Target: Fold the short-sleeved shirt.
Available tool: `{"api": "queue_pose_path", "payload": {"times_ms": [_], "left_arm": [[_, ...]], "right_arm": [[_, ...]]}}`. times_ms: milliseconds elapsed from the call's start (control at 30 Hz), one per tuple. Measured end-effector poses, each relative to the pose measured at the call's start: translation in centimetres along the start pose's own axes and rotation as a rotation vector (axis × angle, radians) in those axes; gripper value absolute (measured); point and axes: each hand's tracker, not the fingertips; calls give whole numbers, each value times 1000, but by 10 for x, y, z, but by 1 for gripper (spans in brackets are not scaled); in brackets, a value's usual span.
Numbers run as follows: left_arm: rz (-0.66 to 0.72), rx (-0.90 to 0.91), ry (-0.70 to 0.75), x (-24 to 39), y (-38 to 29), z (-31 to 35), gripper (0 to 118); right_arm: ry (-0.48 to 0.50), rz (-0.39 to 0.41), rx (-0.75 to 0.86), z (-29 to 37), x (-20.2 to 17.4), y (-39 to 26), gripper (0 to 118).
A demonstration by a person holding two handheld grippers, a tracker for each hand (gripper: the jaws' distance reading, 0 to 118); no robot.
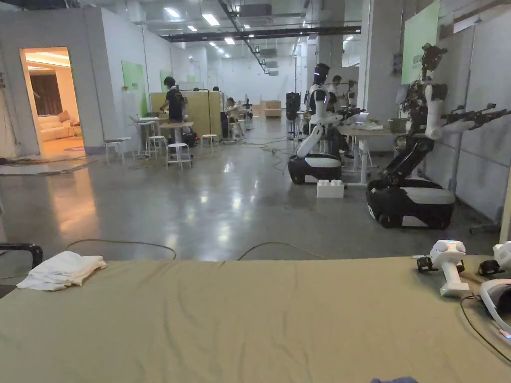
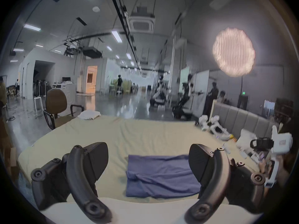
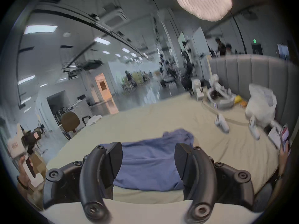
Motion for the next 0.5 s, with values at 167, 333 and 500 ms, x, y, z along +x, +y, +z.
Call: {"api": "queue_pose_path", "payload": {"times_ms": [167, 333, 500], "left_arm": [[-106, 165, 5, 38, 13, 70, 82], [-132, 134, -30, 59, 19, 101, 71], [-89, 117, -28, 65, 18, 115, 17]], "right_arm": [[5, 185, 124, 57, -48, 10, 59], [36, 151, 196, 92, -68, 15, 3], [-29, 247, 223, 109, -82, 17, 0]]}}
